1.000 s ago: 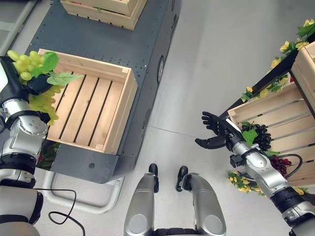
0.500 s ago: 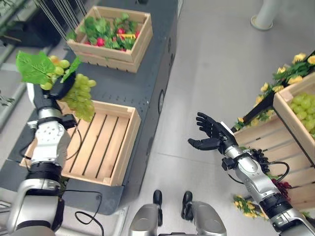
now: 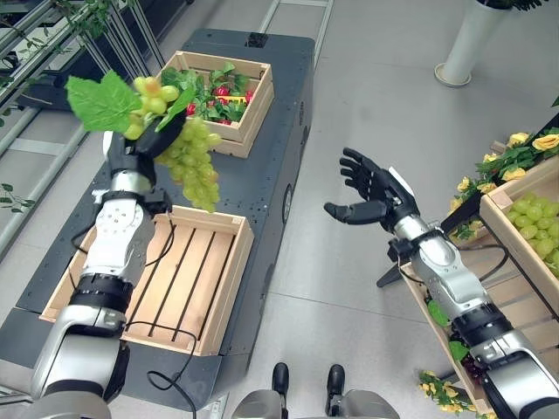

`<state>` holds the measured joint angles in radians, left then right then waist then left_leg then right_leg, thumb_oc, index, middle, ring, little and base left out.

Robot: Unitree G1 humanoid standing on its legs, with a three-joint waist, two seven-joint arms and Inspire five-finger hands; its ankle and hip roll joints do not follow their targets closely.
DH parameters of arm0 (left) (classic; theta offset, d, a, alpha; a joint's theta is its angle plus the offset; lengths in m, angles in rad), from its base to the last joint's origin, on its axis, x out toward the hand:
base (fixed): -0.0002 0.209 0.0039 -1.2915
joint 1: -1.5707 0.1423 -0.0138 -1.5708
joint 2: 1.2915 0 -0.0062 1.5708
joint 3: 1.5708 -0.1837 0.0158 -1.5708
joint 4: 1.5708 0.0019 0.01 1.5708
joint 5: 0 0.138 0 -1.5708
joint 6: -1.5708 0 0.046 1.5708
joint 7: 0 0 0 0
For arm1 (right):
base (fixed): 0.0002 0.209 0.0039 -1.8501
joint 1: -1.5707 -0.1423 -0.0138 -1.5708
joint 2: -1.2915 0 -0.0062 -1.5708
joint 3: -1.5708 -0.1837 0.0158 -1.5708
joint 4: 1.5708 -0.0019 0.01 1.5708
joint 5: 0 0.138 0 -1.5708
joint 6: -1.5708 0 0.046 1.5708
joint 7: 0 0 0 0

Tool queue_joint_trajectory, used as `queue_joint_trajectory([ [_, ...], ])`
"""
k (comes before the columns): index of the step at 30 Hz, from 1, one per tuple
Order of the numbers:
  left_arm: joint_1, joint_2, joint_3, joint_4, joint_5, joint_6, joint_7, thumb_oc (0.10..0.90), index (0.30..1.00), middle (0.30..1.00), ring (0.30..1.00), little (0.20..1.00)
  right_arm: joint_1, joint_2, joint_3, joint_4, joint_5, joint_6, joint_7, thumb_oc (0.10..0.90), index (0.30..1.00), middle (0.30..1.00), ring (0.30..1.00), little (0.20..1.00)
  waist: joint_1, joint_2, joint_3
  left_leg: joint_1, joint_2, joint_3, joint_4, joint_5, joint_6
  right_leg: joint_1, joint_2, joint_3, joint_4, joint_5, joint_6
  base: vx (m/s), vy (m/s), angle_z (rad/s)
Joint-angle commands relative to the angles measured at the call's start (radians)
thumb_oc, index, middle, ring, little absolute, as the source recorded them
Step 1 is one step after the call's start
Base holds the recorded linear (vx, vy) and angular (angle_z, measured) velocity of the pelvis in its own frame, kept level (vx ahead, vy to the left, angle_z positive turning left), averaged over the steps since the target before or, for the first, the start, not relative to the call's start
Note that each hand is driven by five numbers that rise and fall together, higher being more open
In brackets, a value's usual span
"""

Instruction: Pick up the fruits from the basket on one side to the basket on the other side

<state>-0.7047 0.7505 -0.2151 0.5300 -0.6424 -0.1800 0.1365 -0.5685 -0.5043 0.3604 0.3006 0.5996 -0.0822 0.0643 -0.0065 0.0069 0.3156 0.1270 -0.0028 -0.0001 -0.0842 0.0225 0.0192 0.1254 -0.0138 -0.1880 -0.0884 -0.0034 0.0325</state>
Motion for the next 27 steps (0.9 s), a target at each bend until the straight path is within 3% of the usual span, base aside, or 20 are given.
queue_joint_trajectory([
  [1, -0.140, 0.001, -0.027, -0.017, 0.007, -0.088, -0.020, 0.400, 0.300, 0.300, 0.300, 0.300, -0.002, 0.041, 0.017, -0.062, 0.113, -0.036, -0.014, 0.800, 0.900, 0.900, 0.900, 0.900, -0.001, 0.028, -0.255, -0.046, -0.071, -0.012, -0.003, -0.031, -0.015, -0.031, -0.005, 0.055, 0.001, 0.014, 0.003, 0.01, -0.032, -0.10],
  [11, -0.213, -0.095, -0.105, -0.072, 0.009, -0.023, -0.077, 0.400, 0.300, 0.300, 0.300, 0.300, -0.056, 0.147, -0.009, -0.086, 0.392, 0.073, 0.026, 0.800, 0.900, 0.900, 0.900, 0.900, -0.024, 0.023, -0.284, -0.029, -0.059, 0.032, -0.003, -0.045, -0.012, -0.026, 0.004, 0.079, 0.001, 0.011, -0.001, 0.03, -0.032, -0.10],
  [18, -0.238, -0.150, -0.149, -0.070, 0.018, -0.013, -0.094, 0.400, 0.300, 0.300, 0.300, 0.300, -0.075, 0.199, -0.001, -0.085, 0.543, 0.148, 0.023, 0.800, 0.900, 0.900, 0.900, 0.900, -0.037, 0.014, -0.298, -0.019, -0.052, 0.055, -0.003, -0.050, -0.010, -0.025, 0.008, 0.091, 0.001, 0.013, 0.000, 0.03, -0.022, -0.12],
  [27, -0.244, -0.179, -0.180, -0.100, 0.024, -0.020, -0.141, 0.400, 0.300, 0.300, 0.300, 0.300, -0.082, 0.220, -0.002, -0.098, 0.630, 0.151, 0.021, 0.800, 0.900, 0.900, 0.900, 0.900, -0.042, 0.003, -0.309, -0.012, -0.048, 0.065, -0.003, -0.052, -0.006, -0.019, 0.012, 0.099, 0.001, 0.011, -0.002, 0.01, -0.012, -0.03],
])
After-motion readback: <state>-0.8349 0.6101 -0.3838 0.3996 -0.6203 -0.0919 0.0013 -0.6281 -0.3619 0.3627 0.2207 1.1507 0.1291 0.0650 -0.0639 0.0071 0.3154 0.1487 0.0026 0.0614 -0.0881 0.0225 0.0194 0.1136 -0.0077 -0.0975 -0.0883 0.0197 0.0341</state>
